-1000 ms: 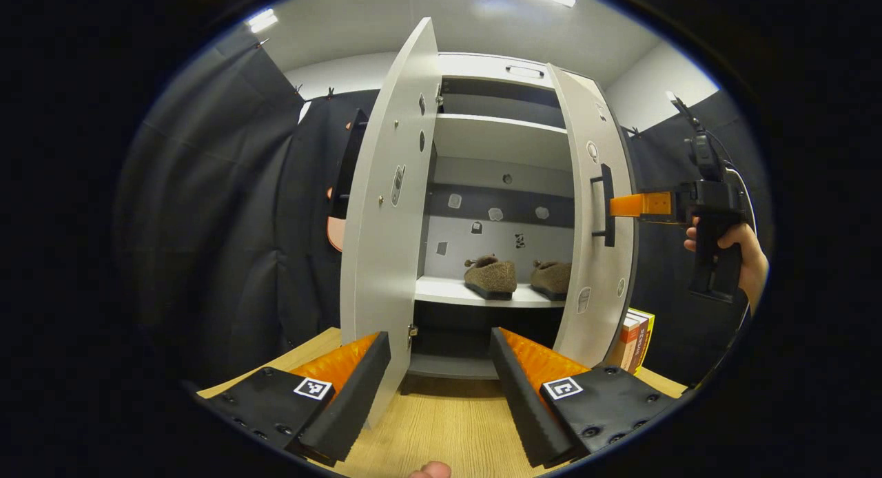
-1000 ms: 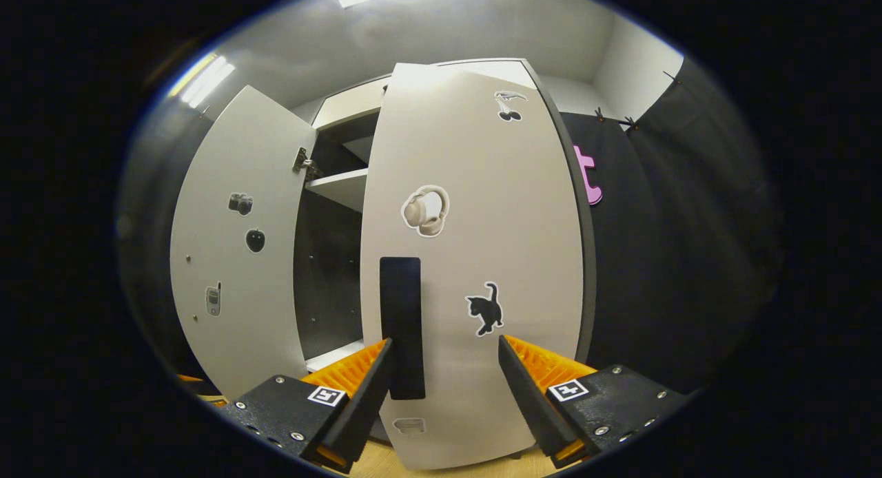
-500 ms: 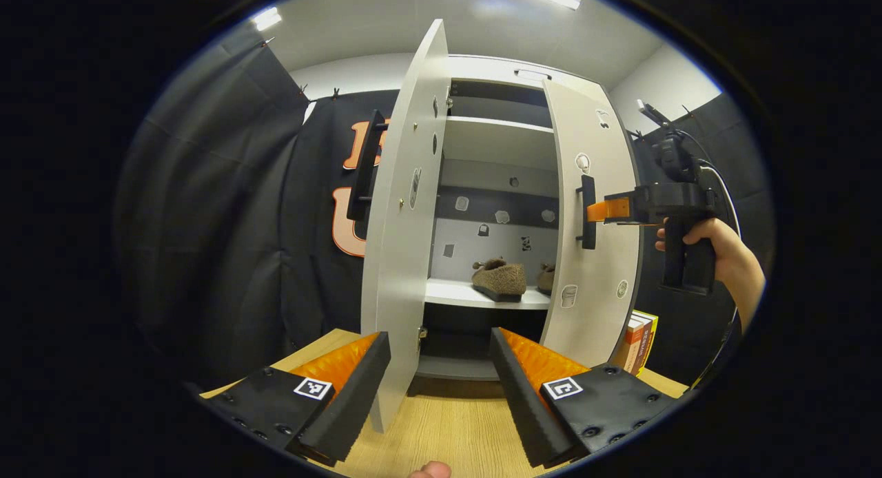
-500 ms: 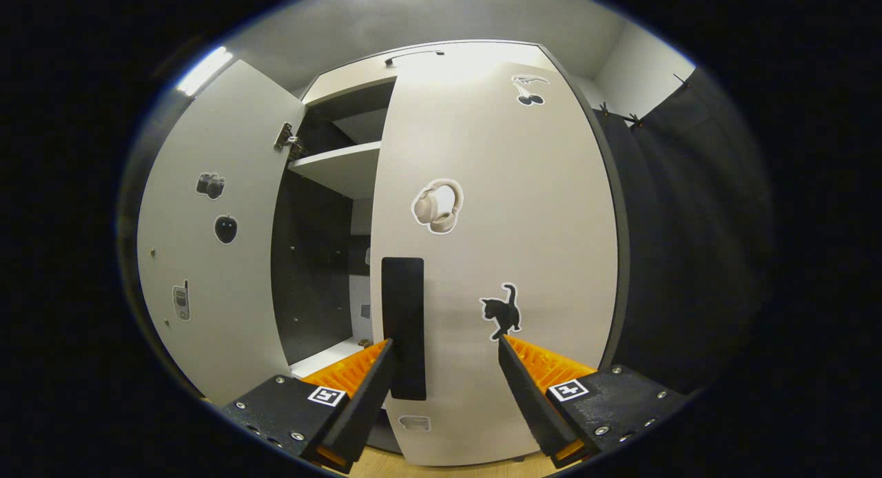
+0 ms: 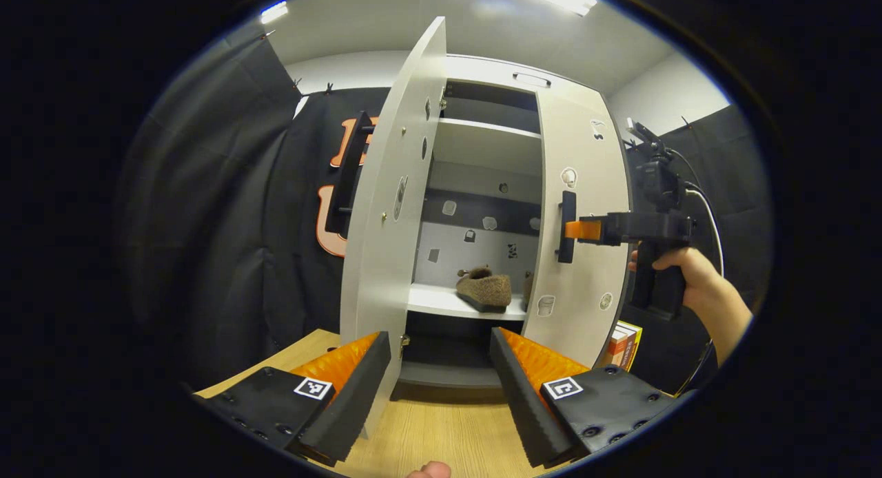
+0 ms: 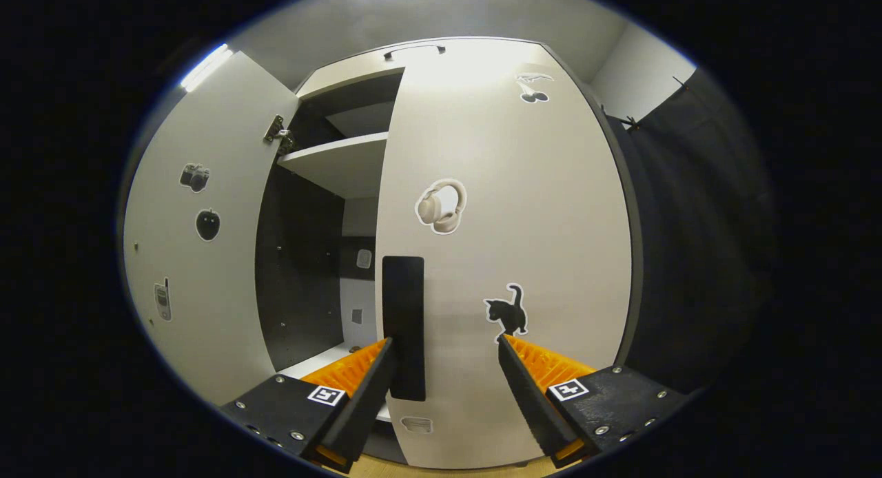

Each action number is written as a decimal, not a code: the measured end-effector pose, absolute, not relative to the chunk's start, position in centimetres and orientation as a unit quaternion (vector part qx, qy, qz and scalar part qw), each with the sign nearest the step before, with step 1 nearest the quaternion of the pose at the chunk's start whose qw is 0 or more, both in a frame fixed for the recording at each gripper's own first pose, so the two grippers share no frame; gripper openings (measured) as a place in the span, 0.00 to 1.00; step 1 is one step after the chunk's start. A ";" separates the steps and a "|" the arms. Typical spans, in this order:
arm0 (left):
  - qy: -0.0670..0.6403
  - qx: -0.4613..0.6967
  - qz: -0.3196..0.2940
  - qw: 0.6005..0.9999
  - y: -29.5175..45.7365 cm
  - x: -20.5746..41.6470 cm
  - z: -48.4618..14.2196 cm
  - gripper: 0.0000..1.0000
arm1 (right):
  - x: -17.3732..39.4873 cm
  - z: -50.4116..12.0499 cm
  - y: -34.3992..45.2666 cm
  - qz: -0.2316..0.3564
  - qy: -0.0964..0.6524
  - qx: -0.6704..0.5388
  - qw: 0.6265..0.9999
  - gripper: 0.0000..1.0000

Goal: Grab one shoe with the right hand and put it into the shoe cabinet, grab the other shoe with the left hand and put it into the shoe cabinet; then close the right door with the right hand and the left door with the left hand.

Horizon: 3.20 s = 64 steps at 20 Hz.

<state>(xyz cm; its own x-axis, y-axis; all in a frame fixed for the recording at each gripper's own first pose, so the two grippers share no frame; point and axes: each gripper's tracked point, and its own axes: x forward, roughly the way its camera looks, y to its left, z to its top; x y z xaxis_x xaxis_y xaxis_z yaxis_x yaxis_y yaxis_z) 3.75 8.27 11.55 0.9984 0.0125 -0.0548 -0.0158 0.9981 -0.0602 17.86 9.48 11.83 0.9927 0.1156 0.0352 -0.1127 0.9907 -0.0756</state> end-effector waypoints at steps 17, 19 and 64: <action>-0.062 0.016 0.134 0.989 23.1 2.1 25.6 0.99 | 4.8 10.3 7.5 0.019 -0.008 -0.042 0.999 0.92; -0.069 0.018 0.137 0.988 24.4 3.3 26.7 0.97 | 4.0 10.1 7.7 0.015 -0.004 -0.043 0.999 0.92; -0.039 -0.036 -0.065 0.996 7.3 13.1 24.5 0.95 | -1.0 12.6 1.0 -0.048 -0.012 -0.028 0.998 0.92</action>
<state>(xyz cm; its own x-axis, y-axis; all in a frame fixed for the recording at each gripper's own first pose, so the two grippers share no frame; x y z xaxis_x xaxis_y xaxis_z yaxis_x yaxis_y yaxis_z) 13.06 7.29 24.54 0.9884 -0.1273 0.0830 0.1329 0.9889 -0.0661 -0.97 1.04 12.61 0.9950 -0.0961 0.0270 0.0975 0.9937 -0.0551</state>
